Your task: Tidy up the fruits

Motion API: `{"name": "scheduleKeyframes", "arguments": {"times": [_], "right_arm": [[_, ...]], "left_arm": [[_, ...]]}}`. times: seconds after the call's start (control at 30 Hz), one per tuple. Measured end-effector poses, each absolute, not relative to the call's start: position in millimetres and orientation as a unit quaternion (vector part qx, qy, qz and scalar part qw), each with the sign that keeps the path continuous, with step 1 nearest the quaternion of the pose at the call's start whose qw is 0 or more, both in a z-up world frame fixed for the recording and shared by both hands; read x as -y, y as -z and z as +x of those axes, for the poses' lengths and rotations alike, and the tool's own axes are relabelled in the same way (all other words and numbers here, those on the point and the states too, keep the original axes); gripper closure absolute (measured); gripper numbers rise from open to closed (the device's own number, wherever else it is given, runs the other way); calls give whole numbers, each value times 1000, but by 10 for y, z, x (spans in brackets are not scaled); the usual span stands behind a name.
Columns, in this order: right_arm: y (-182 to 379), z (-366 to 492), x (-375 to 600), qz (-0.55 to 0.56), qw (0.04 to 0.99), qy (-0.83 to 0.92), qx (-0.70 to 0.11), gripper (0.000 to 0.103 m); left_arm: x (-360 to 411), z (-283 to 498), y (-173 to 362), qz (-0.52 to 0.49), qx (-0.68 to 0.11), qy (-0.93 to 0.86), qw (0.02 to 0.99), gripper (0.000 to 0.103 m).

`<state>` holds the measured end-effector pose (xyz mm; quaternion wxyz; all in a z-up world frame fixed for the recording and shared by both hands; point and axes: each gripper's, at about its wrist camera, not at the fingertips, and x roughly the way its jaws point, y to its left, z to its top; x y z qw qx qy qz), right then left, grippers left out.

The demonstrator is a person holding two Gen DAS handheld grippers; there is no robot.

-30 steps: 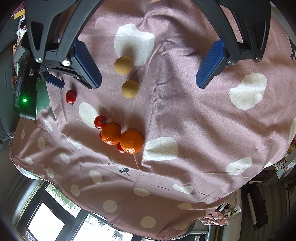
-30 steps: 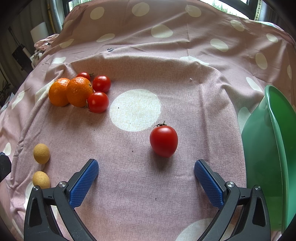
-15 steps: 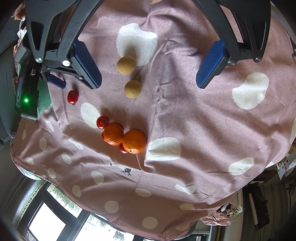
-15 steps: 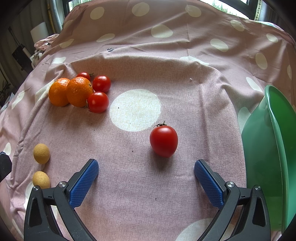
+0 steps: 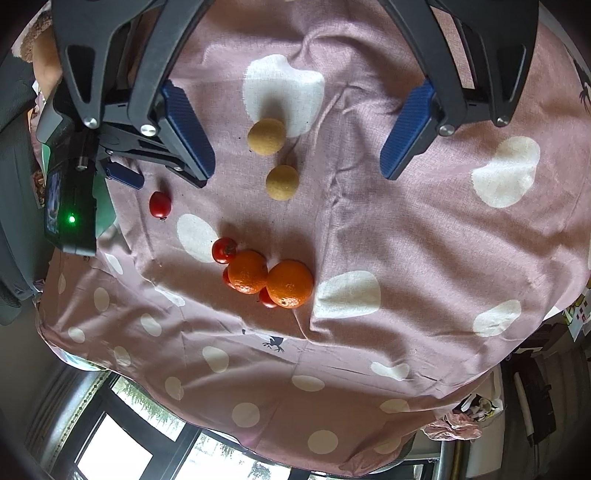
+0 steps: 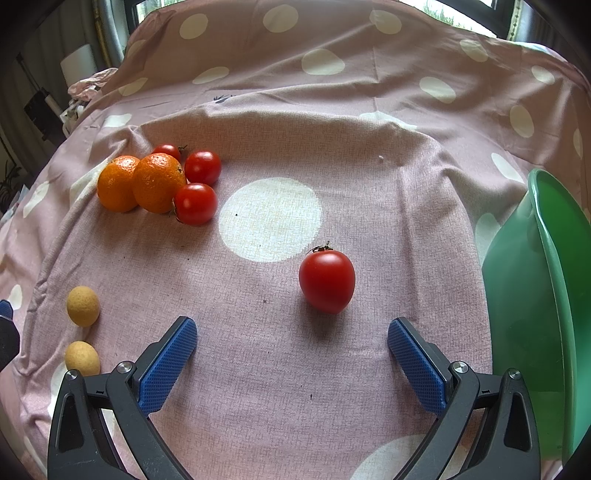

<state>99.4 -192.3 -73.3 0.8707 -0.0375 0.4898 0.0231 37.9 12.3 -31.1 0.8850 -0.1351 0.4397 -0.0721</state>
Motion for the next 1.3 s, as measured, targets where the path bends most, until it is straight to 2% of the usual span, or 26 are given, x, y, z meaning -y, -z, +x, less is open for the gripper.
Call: {"name": "scheduleKeyframes", "arguments": {"times": [0.07,0.23,0.3,0.57,0.6,0.63,0.7,0.73,0.8,0.9,1.03,1.13,1.3], "right_arm": [[731,1018,1888,-33,868,-14,-496,1],[691,1044,1894,-47,843,-61,-533,1],[634,1024,1964,-18,843,-84,-532,1],[-9,1196,1991,45,866,-164,-471,3],[-53,1266,1946,44,866,-168,-468,9],[-82,1335,1912,46,864,-172,-470,22],[-101,1477,1909,80,855,-177,-481,40],[-93,1531,1913,99,850,-181,-485,46],[-56,1668,1851,110,844,-193,-488,49],[77,1816,1653,104,830,-212,-505,61],[275,1951,1400,89,816,-220,-526,66],[353,2002,1297,54,824,-195,-529,66],[396,2058,1334,57,825,-188,-529,66]], "left_arm": [[-102,372,313,-135,-440,79,884,25],[-36,380,331,-131,-444,95,881,37],[-25,394,331,-139,-445,102,879,37],[70,793,226,-165,-455,122,867,59],[112,858,221,-158,-461,123,864,62],[163,924,211,-147,-465,126,864,64],[239,1042,191,-127,-466,134,865,66],[235,1097,195,-131,-466,133,865,67],[196,1199,237,-145,-470,133,861,71],[139,1280,322,-163,-470,135,857,78],[150,1334,401,-162,-481,134,851,82],[148,1343,424,-160,-482,131,852,82],[141,1348,449,-160,-482,133,851,82]]}}
